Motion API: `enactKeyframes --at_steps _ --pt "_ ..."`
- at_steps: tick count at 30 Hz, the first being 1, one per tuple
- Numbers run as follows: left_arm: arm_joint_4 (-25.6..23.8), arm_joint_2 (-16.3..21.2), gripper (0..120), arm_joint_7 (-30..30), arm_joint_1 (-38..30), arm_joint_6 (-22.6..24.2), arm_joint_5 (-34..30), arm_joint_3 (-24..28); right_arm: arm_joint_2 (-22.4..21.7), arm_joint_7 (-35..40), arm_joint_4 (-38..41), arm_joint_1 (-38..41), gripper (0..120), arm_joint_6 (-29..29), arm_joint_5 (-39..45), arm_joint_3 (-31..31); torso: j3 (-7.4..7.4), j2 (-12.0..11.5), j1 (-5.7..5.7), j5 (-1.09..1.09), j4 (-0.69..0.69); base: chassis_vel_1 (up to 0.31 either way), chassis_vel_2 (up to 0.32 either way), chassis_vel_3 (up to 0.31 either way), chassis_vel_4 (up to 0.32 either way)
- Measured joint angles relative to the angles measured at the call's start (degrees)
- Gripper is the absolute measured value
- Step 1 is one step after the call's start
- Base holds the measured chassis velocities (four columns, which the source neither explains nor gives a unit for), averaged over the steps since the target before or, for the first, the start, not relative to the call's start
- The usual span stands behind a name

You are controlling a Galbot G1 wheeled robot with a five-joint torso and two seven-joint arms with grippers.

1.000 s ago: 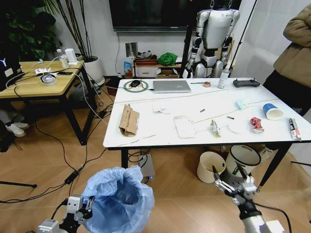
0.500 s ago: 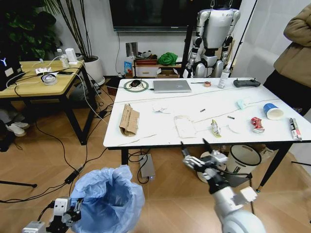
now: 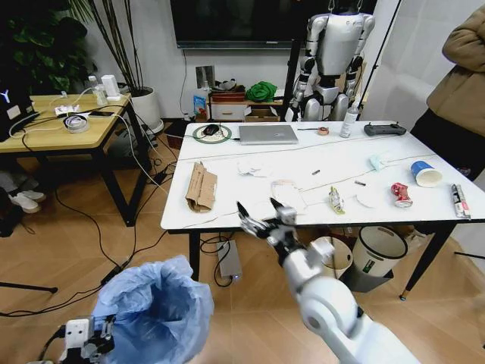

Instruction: Pick up the trash bin and place the trash from the table into it.

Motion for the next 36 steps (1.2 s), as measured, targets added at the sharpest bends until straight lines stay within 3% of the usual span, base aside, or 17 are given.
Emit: enactKeyframes --at_steps 10,22,31,36 --pt "-1.1 0.0 0 -0.7 -1.1 0.9 0.6 0.8 7.2 -1.3 -10.1 8.5 100 -3.6 -2.0 -4.8 -0.03 -0.1 -0.02 0.0 -0.01 0.0 0.0 0.0 0.0" --pt "-1.8 -0.8 0 -1.1 -0.1 1.3 0.6 0.4 15.9 8.4 -23.4 19.0 100 -10.0 -6.6 -11.4 -0.05 -0.1 -0.04 -0.01 -0.01 0.0 0.0 0.0 0.0" --pt "-2.2 -0.4 0 -1.6 0.2 2.1 -1.4 -3.4 23.3 10.7 -31.8 23.0 100 -14.2 -8.7 -13.6 -0.07 -0.1 -0.05 0.0 0.01 0.0 0.0 0.0 0.0" --pt "-2.3 -0.2 0 -1.6 0.2 2.2 -1.8 -4.0 23.7 10.3 -35.2 23.9 100 -14.0 -10.3 -13.6 -0.07 -0.1 -0.05 -0.01 -0.01 0.0 0.0 0.0 0.0"
